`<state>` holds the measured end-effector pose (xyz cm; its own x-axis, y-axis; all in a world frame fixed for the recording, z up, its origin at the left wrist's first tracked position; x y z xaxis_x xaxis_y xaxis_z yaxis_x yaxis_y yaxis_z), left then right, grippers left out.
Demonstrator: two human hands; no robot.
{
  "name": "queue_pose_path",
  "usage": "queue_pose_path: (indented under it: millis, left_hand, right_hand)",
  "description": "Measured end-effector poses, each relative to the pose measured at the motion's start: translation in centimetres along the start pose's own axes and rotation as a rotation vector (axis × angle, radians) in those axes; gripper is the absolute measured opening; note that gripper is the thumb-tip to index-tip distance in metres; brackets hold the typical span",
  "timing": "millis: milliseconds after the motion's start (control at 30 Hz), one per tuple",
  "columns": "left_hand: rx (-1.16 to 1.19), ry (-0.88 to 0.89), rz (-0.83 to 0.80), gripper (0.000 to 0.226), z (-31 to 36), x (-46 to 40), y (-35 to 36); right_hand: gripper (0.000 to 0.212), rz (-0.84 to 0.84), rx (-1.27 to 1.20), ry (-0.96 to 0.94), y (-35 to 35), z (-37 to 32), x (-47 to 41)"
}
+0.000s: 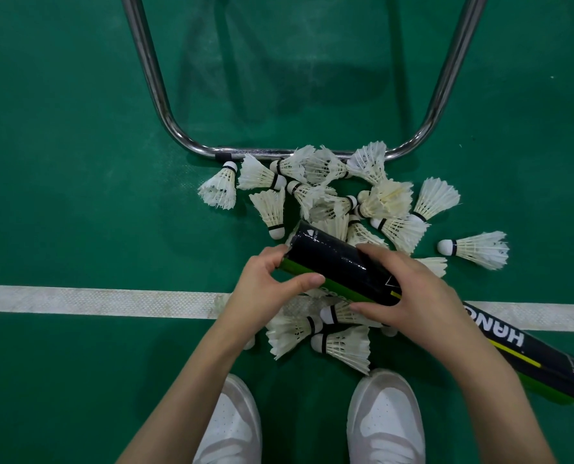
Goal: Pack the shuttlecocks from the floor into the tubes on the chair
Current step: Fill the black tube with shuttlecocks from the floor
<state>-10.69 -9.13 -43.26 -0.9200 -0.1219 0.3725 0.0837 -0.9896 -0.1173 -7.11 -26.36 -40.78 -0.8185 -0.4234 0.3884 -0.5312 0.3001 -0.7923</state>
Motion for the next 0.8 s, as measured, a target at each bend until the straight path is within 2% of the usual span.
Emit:
queue_pose_path:
  millis: [233, 433, 600, 800]
  left_hand:
    - [0.081, -0.019, -0.046, 0.021, 0.2, -0.1, 0.4]
    - [0.073, 0.035, -0.078, 0.031, 0.9, 0.1, 0.4]
    - [-0.197, 0.068, -0.017, 0.040, 0.7, 0.3, -3.1]
    - [-0.542, 0.019, 0.028, 0.029, -2.3, 0.7, -6.7]
  right_hand:
    - [0.076, -0.008, -0.007, 0.010, 0.2, 0.0, 0.1]
    - [0.075, -0.019, 0.010, 0.009, 0.2, -0.2, 0.2]
    - [0.075, -0.022, 0.019, 0.007, 0.1, -0.2, 0.1]
    - [0.076, 0.001, -0.009, 0.027, -0.1, 0.4, 0.2]
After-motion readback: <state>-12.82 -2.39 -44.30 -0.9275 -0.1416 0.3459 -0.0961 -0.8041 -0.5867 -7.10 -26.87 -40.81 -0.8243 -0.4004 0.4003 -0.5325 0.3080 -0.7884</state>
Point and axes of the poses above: each hand's wrist, its own x-axis away from the middle knuckle, its own y-axis out of the palm, z = x × y, the point moved 10 cm from there along -x, towards the middle knuckle
